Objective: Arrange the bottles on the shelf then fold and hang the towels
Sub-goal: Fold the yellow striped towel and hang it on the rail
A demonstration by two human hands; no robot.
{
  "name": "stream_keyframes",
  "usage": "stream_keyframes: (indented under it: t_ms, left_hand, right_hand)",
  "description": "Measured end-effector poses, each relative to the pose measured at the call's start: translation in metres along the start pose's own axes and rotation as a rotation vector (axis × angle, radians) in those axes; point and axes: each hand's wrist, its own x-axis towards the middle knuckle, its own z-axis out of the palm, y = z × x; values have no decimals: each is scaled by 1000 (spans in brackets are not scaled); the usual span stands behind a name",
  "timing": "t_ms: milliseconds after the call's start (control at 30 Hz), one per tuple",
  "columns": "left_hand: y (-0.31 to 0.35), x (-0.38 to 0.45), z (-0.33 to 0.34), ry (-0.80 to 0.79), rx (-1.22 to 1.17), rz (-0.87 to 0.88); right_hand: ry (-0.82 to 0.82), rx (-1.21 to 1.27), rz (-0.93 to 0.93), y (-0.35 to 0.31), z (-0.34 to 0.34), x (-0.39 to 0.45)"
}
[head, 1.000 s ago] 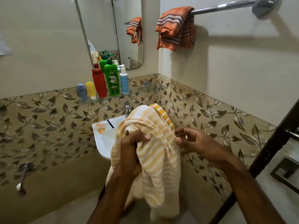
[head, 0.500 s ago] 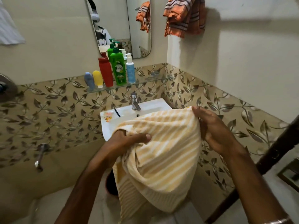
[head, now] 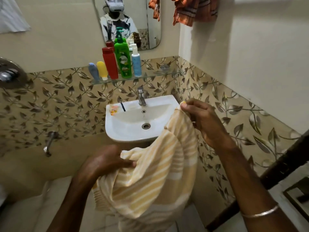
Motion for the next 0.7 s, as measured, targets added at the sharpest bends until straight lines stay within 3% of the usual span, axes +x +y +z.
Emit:
stream_keyframes:
  t_ms: [67, 167, 233, 300, 533, 700]
  left_hand:
    - [2, -1, 7, 124, 25, 17]
    - [20, -7, 6, 261, -360, 201]
    - [43, -15, 3, 174, -624, 391]
    - [61, -20, 3, 59, -719, 500]
    - [45, -17, 14, 39, -644, 418]
    - [46, -18, 19, 212, -739, 443]
  right_hand:
    - [-99, -30, -16, 2, 7, -1]
    - [-266, -31, -17, 4, 25, -4]
    - [-388, -93, -11, 9, 38, -6]
    - [-489, -171, -21, 17, 50, -9]
    - [-501, -106, 24, 40, 43, -16]
    - [-586, -252, 135, 63, 26, -21]
